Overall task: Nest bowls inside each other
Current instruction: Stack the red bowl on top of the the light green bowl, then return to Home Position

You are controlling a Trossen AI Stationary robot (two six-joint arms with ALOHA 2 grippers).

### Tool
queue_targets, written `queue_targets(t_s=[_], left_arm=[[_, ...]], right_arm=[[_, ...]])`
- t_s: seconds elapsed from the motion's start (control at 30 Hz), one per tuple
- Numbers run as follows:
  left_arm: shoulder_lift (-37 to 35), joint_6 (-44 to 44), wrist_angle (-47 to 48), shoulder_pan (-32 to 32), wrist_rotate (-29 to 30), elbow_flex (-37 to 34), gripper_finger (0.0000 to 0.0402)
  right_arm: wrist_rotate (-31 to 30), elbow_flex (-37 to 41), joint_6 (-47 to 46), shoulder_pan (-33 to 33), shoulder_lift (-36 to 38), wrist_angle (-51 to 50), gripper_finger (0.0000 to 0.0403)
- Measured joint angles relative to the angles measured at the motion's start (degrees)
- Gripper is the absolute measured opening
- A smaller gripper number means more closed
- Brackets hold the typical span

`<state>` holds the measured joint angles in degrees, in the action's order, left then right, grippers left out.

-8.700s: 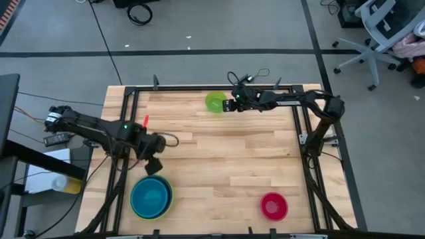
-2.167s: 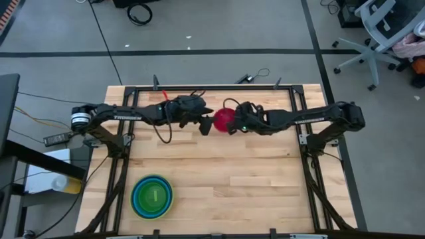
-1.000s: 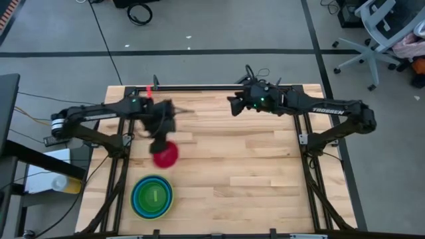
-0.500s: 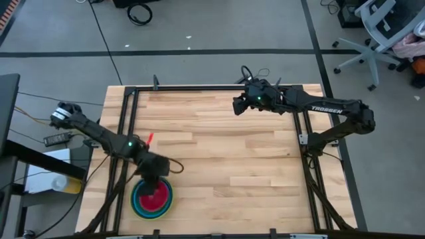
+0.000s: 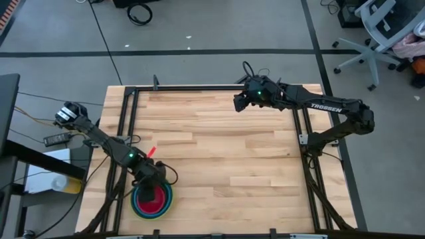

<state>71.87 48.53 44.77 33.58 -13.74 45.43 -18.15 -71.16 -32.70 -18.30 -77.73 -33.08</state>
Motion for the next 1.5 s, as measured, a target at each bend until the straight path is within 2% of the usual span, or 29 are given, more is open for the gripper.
queue_targets(t_s=[0.17, 0.3, 0.47, 0.57, 0.63, 0.7, 0.77, 0.83, 0.97, 1.07, 1.13, 1.2, 1.27, 1.33, 1.4, 1.5], left_arm=[[-0.36, 1.67, 2.64, 0.00, 0.13, 2.60, 0.0156], [-0.36, 0.24, 8.84, -1.21, 0.04, 7.92, 0.0210], [-0.36, -4.49, 17.80, -4.85, 4.50, 15.79, 0.0232], [-0.36, -9.19, 20.94, -7.40, 11.21, 20.06, 0.0233], [-0.36, -13.04, 20.51, -9.69, 17.70, 22.86, 0.0233], [-0.51, -18.36, 16.55, -13.06, 23.32, 25.02, 0.0229], [-1.08, -24.56, 7.22, -17.67, 24.47, 26.13, 0.0217], [-1.21, -29.26, -6.43, -22.54, 24.63, 26.37, 0.0202], [-0.73, -37.37, -29.11, -29.46, 24.81, 26.38, 0.0173], [-0.59, -41.14, -37.76, -32.56, 24.74, 26.40, 0.0162], [-0.67, -41.61, -39.49, -33.67, 24.74, 26.40, 0.0159], [-1.41, -38.54, -38.40, -34.47, 23.95, 26.38, 0.0156], [-2.95, -35.31, -37.27, -35.99, 18.49, 26.25, 0.0147], [-5.65, -36.46, -36.36, -37.10, 12.93, 26.25, 0.0131], [-9.24, -39.13, -32.08, -37.47, 12.26, 26.29, 0.0109], [-14.34, -41.55, -25.58, -37.63, 13.91, 25.22, 0.0071]], right_arm=[[1.58, 0.00, 0.84, -0.09, 0.00, 0.06, 0.0225], [4.03, 0.00, 0.99, -0.09, 0.00, 0.19, 0.0224], [7.55, 0.00, 0.98, -0.08, 0.00, 1.12, 0.0223], [9.57, 0.00, 1.34, 0.06, 0.00, 1.99, 0.0223], [11.81, 0.00, 4.58, 0.64, 0.01, 4.53, 0.0223], [16.60, 0.00, 9.46, 2.05, 0.32, 9.30, 0.0222], [22.65, 0.00, 12.97, 3.76, 0.76, 15.55, 0.0220], [27.07, 0.00, 14.23, 5.37, 0.94, 22.05, 0.0213], [28.76, 0.00, 15.31, 7.95, 0.94, 30.59, 0.0196], [28.77, 0.00, 19.80, 9.14, 0.94, 31.16, 0.0177], [28.87, 0.00, 22.34, 9.85, 1.01, 30.31, 0.0158], [29.48, 0.00, 23.96, 10.73, 1.27, 30.07, 0.0130], [30.51, 0.00, 24.79, 11.64, 1.99, 30.01, 0.0095], [30.68, 0.00, 23.98, 12.46, 3.10, 28.85, 0.0052], [30.46, 0.00, 23.08, 12.76, 4.38, 26.40, 0.0016], [30.30, 0.00, 23.93, 12.65, 6.27, 21.71, 0.0014]])
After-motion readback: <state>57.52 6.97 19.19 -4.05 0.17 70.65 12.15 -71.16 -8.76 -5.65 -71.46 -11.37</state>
